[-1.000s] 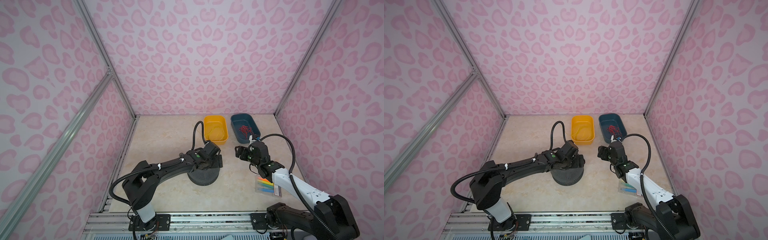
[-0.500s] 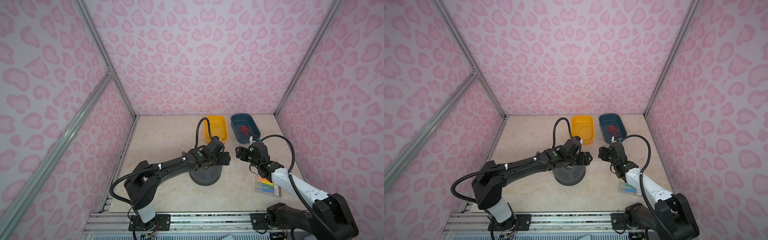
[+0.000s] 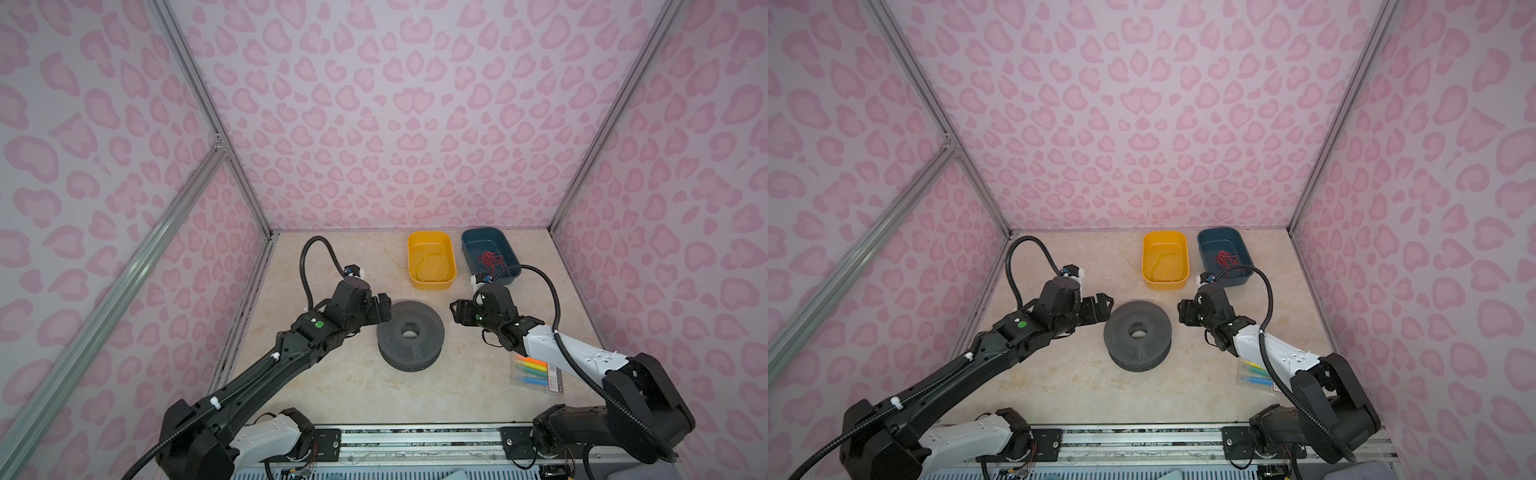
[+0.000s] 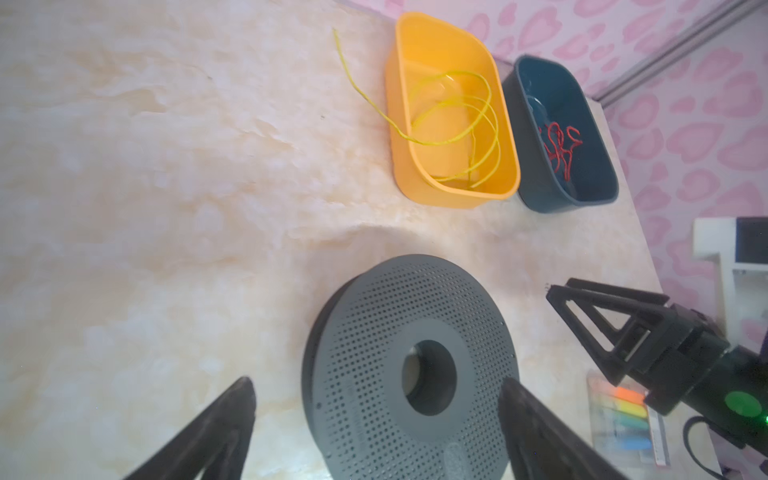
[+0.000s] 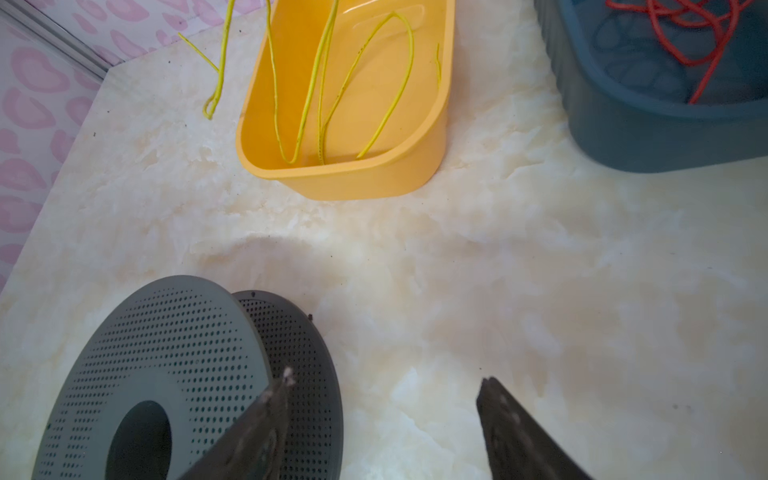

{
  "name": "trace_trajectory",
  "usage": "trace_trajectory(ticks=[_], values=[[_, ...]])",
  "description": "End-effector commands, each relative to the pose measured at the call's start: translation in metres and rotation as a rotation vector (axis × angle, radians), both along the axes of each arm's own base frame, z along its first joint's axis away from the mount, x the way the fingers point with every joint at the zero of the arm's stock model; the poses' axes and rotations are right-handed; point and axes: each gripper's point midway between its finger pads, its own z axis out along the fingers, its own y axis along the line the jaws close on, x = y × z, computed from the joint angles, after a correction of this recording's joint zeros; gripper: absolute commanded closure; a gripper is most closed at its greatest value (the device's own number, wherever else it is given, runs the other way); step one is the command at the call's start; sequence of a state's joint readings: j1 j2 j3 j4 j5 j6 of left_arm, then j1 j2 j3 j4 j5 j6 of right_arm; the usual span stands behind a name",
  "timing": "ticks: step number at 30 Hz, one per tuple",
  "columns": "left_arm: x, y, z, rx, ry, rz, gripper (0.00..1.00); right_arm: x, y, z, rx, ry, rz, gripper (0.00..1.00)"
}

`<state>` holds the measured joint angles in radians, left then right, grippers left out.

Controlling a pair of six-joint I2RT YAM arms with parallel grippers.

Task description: Wrap the cables

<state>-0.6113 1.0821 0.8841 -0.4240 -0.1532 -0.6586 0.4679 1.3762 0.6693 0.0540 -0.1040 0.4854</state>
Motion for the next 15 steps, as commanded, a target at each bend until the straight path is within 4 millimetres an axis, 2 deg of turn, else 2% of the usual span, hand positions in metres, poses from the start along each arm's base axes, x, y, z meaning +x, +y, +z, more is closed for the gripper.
trace_trajectory(ticks=[1, 4, 7, 11, 15], values=[[-0.013, 0.029, -0.005, 0.045, 0.005, 0.062, 0.07, 0.004, 0.010, -0.002, 0.011, -0.007, 0.028, 0.29], [-0.021, 0.042, -0.001, 0.041, -0.020, 0.085, 0.07, 0.003, 0.012, -0.002, 0.006, 0.000, 0.030, 0.31], [-0.029, 0.046, 0.000, 0.023, -0.027, 0.082, 0.06, -0.001, 0.010, 0.006, -0.009, -0.009, 0.008, 0.32], [-0.040, 0.048, -0.003, 0.003, -0.011, 0.076, 0.07, -0.009, 0.009, 0.023, 0.001, -0.017, -0.011, 0.37], [-0.050, 0.049, -0.008, -0.035, -0.002, 0.068, 0.07, -0.011, 0.010, 0.050, 0.020, -0.047, -0.026, 0.43]])
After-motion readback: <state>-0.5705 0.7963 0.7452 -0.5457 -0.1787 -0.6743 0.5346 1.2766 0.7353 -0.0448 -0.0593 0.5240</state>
